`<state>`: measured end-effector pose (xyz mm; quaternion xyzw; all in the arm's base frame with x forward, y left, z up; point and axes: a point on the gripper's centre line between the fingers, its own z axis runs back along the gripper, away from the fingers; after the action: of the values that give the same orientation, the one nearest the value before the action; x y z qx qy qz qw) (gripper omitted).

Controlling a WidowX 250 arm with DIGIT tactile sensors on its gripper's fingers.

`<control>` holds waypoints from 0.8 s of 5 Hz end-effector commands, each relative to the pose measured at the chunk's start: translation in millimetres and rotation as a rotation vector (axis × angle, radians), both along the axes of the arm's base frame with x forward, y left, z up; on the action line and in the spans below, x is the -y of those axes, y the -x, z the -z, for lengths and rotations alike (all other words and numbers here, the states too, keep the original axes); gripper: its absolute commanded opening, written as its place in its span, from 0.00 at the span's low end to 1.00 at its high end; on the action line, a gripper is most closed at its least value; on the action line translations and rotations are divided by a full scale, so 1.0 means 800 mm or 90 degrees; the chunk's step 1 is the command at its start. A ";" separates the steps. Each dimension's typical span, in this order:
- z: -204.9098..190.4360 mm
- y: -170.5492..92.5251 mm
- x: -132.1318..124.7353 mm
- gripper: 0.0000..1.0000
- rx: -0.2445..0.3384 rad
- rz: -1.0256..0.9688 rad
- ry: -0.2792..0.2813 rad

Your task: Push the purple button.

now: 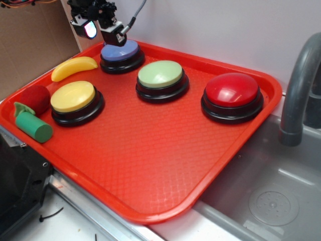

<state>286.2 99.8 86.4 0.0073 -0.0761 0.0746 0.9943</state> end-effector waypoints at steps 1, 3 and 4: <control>-0.044 -0.008 0.001 1.00 0.053 0.004 -0.018; -0.056 -0.007 0.005 1.00 0.056 0.007 -0.017; -0.065 -0.008 0.011 1.00 0.036 0.028 -0.009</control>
<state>282.4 92.3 111.1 0.0001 -0.0654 0.0621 0.9959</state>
